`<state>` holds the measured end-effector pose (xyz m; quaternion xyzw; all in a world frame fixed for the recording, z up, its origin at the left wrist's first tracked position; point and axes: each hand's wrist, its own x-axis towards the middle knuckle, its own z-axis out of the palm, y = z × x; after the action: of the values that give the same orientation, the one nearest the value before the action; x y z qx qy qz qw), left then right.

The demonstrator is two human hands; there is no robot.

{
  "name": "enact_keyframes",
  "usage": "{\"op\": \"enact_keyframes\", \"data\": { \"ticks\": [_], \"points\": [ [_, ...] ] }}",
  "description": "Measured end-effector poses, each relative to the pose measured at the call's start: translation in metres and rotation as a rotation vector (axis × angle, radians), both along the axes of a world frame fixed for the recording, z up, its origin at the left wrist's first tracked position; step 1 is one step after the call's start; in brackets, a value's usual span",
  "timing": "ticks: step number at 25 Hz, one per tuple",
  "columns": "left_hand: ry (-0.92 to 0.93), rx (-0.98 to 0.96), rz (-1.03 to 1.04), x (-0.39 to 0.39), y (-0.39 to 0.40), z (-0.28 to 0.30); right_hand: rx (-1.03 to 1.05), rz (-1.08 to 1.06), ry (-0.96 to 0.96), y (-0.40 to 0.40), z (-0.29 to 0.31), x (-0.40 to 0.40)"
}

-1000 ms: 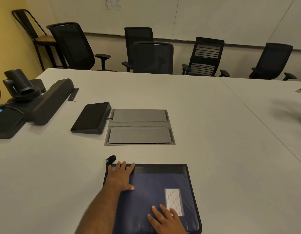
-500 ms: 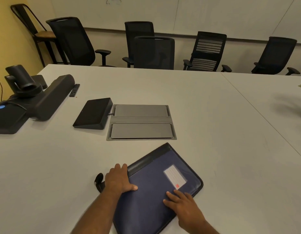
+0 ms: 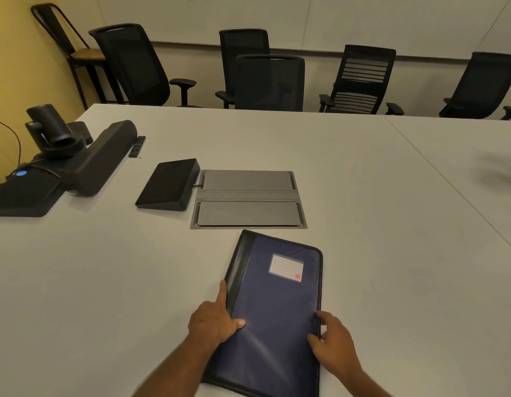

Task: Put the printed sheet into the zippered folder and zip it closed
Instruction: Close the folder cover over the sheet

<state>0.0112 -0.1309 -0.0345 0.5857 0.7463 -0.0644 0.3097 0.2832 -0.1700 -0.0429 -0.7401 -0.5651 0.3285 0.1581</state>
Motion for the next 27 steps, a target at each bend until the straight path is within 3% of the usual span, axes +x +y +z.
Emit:
{"op": "enact_keyframes", "data": {
  "ticks": [3,14,27],
  "points": [
    [-0.052,0.029,0.042,0.01,-0.009,0.0,-0.042,-0.054,0.08,-0.004,-0.002,0.001],
    [-0.169,0.031,0.129,0.025,-0.019,-0.004,-0.076,0.025,-0.022,0.011,-0.003,0.009],
    [-0.139,0.071,0.112,0.019,-0.024,-0.006,-0.139,0.132,-0.148,0.017,0.001,0.012]
  ]
}}
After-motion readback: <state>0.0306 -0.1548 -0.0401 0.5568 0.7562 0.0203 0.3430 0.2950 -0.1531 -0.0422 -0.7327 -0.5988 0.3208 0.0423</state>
